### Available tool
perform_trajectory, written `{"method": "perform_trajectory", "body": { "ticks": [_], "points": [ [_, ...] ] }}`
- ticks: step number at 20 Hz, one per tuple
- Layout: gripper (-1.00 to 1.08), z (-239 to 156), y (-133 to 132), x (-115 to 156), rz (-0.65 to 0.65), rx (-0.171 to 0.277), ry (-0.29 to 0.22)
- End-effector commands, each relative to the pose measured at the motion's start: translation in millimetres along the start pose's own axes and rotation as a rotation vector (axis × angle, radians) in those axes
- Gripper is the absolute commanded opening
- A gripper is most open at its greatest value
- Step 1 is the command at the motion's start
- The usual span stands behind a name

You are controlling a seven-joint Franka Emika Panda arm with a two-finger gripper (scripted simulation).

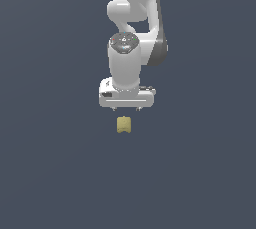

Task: Pick up the object and move it to a goal position.

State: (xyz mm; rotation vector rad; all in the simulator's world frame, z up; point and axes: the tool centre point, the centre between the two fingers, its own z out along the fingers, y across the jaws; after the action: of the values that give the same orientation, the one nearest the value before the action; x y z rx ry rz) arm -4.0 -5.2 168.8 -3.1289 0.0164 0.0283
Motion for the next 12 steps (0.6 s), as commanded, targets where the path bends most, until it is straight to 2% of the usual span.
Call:
{"method": "perform_trajectory", "body": {
  "ticks": [1,6,12],
  "points": [
    [1.0,-2,1,0,0.005,-0.001,-0.001],
    [1.0,5,2,0,0.0,-0.001,0.001],
    [1.0,31,7,1,-0.009,-0.006,0.007]
  ]
}}
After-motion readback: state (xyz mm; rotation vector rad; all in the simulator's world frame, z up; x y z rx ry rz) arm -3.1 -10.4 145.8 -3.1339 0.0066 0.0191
